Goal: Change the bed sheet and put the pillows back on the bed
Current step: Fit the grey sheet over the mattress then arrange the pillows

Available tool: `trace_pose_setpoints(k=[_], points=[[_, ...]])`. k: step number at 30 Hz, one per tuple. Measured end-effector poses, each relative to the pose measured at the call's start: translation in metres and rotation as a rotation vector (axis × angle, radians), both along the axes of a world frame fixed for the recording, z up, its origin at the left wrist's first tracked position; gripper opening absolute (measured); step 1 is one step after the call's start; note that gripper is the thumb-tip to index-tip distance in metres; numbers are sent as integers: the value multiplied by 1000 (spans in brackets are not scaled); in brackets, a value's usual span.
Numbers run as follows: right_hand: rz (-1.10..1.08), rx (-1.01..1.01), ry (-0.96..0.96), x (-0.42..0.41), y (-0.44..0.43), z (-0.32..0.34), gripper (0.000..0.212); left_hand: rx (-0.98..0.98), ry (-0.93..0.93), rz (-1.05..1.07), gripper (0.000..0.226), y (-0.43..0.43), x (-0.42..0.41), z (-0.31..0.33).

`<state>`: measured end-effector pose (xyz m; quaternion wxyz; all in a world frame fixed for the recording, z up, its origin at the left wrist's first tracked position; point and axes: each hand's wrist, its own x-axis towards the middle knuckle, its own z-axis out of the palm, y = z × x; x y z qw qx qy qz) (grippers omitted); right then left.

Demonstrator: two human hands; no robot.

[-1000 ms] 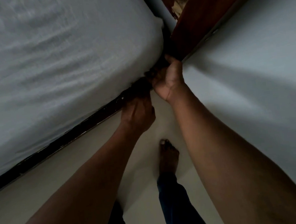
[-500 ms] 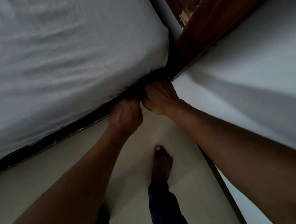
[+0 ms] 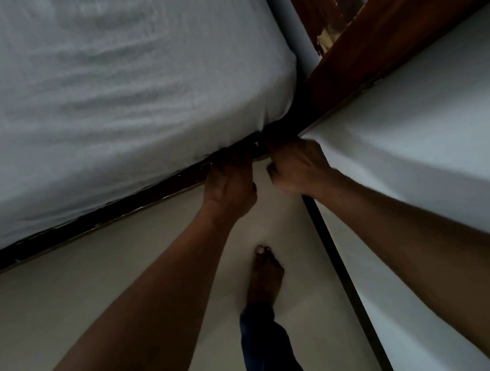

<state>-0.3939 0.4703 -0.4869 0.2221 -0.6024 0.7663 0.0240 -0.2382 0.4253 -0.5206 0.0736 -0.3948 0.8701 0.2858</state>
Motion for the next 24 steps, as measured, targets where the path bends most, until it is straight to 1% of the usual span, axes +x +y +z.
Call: trace_pose_setpoints(k=[1,2,4,6,9,11,12,14,15,16,17,19,20,22,24], points=[[21,-3,14,6,-19,0,30,-2,38,26,67,2,5,3],[40,31,26,14,-33,1,31,-22,92,66,67,4,12,5],[49,126,59,33,-43,-1,40,-53,153,103,71,9,28,6],[9,201,109,40,-38,-11,38,-55,164,36,80,13,37,5],[-10,286,134,35,-35,-19,41,-74,146,43,73,7,27,4],[-67,322,126,25,-34,-19,47,-61,151,36,70,6,19,4],[-96,330,134,22,-30,-16,53,-73,155,-11,71,7,16,2],[-70,284,175,19,-17,-10,63,-152,152,-118,68,9,11,-1],[-50,220,153,20,-11,-11,67,-228,148,-143,62,8,6,-5],[-41,143,113,20,-4,-13,69,-265,143,-130,56,3,-2,-9],[-29,67,67,20,6,-15,73,-246,135,-117,54,-1,-9,-10],[5,-31,-12,23,32,-16,80,-175,103,-144,63,-6,-17,-17],[31,-49,-60,23,44,-14,84,-157,100,-145,67,-6,-17,-21],[92,-47,-109,21,56,-12,81,-122,98,-126,70,-4,-9,-20],[79,-48,-159,14,38,-14,79,-84,131,-78,75,2,2,-10]])
